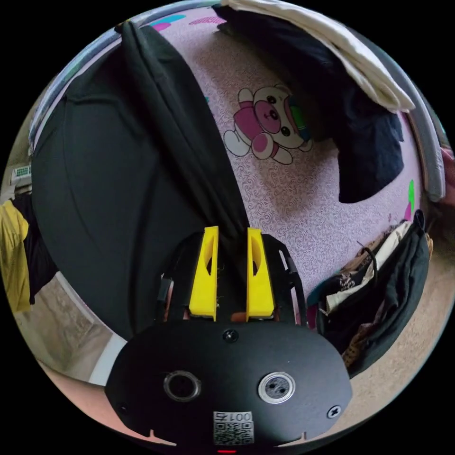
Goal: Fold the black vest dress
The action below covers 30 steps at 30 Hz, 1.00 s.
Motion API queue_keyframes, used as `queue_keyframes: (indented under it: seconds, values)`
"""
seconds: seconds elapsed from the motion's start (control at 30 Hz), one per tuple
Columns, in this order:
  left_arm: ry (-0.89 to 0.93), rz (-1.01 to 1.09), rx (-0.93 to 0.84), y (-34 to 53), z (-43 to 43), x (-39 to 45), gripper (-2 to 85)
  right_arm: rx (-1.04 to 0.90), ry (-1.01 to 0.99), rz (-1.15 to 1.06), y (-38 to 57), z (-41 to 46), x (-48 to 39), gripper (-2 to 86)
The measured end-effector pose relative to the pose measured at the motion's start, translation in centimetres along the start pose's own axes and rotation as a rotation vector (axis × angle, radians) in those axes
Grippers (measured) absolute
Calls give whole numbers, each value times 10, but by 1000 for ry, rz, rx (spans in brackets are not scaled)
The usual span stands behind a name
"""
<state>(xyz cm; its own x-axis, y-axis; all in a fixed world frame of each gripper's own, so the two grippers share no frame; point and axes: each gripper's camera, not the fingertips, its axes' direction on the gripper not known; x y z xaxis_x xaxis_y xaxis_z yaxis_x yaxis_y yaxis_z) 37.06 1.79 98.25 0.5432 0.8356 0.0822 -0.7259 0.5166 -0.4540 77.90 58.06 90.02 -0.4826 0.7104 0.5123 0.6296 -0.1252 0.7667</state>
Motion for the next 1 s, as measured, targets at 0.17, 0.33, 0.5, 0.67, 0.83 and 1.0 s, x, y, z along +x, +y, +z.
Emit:
queue_keyframes:
  seconds: [0.17,0.33,0.5,0.67,0.83,1.0]
  values:
    - [-104,-37,-1,-38,-12,-27,-11,36,72,48,-8,-10,17,12]
    - [-165,-101,-57,-73,4,-46,-11,106,100,244,-4,-9,45,6]
    - [-256,-134,-194,-98,51,-39,-15,254,79,458,25,-3,61,3]
    - [-345,-262,-258,-108,90,-37,-16,599,15,510,83,-17,43,4]
    - [-246,-466,-175,-97,89,-58,-16,786,-143,479,124,-9,24,5]
    - [-115,-696,-26,-62,69,-89,-15,716,-226,469,138,27,28,6]
